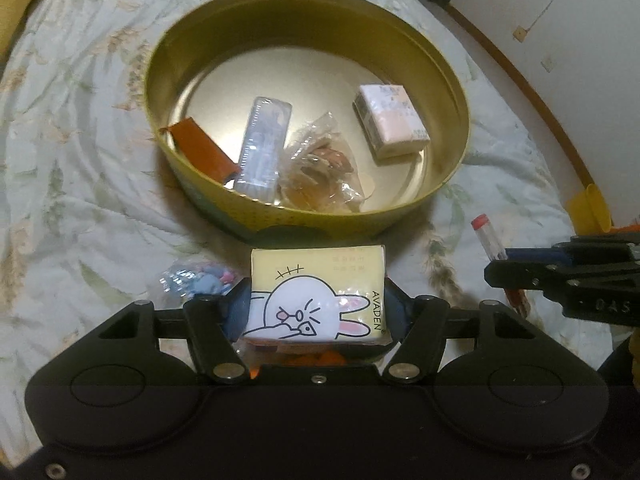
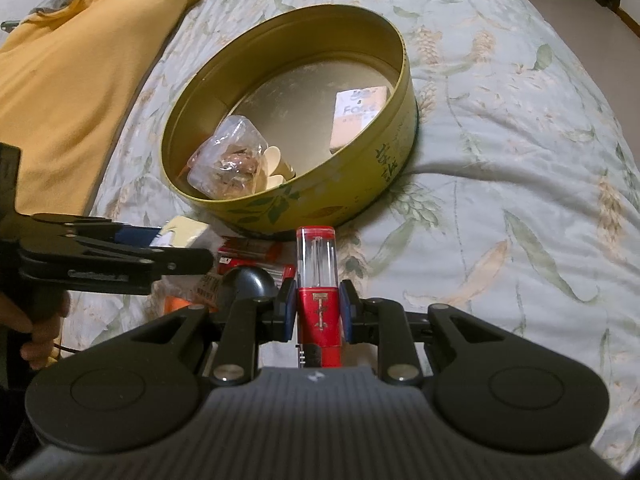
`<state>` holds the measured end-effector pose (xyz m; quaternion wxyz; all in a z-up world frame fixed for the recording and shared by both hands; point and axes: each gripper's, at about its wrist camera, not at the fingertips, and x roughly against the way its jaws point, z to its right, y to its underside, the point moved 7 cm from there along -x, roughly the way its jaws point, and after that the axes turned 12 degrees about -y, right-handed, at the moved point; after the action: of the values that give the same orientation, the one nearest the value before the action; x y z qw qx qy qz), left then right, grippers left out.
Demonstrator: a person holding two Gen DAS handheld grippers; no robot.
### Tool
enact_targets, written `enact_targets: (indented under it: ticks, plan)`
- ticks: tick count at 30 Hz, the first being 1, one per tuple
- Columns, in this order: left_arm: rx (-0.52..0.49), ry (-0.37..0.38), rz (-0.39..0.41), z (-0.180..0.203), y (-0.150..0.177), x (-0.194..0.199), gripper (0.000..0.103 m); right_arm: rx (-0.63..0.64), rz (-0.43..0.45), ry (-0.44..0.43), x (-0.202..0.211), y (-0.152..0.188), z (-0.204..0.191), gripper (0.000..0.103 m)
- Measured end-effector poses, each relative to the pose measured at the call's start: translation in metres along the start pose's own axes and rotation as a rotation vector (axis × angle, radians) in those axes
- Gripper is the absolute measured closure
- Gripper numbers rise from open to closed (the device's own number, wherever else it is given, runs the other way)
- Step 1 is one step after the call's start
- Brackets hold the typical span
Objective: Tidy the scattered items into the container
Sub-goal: 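Grasp the rabbit-print AVADEN tissue pack with the left gripper while the right gripper holds the red tube, then carry the red tube over the tin and open the right gripper while the left gripper holds the rabbit pack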
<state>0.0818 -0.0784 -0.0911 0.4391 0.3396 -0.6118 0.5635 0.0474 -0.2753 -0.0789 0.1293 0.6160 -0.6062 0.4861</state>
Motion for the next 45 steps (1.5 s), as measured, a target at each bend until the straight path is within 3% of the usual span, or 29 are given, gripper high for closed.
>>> enact_targets:
  ticks: [19,34,45]
  plan:
    - [0.045,-0.037,0.069,-0.045,0.018,0.03,0.04,-0.02,-0.028,0.02,-0.004,0.005,0.003,0.078]
    - [0.081,0.002,0.116,-0.056,0.013,0.031,0.039,-0.006,-0.012,0.045,0.001,0.0,-0.008,0.078]
    - [0.096,0.022,0.129,-0.058,0.013,0.036,0.039,0.048,0.003,0.052,0.011,-0.026,-0.029,0.078]
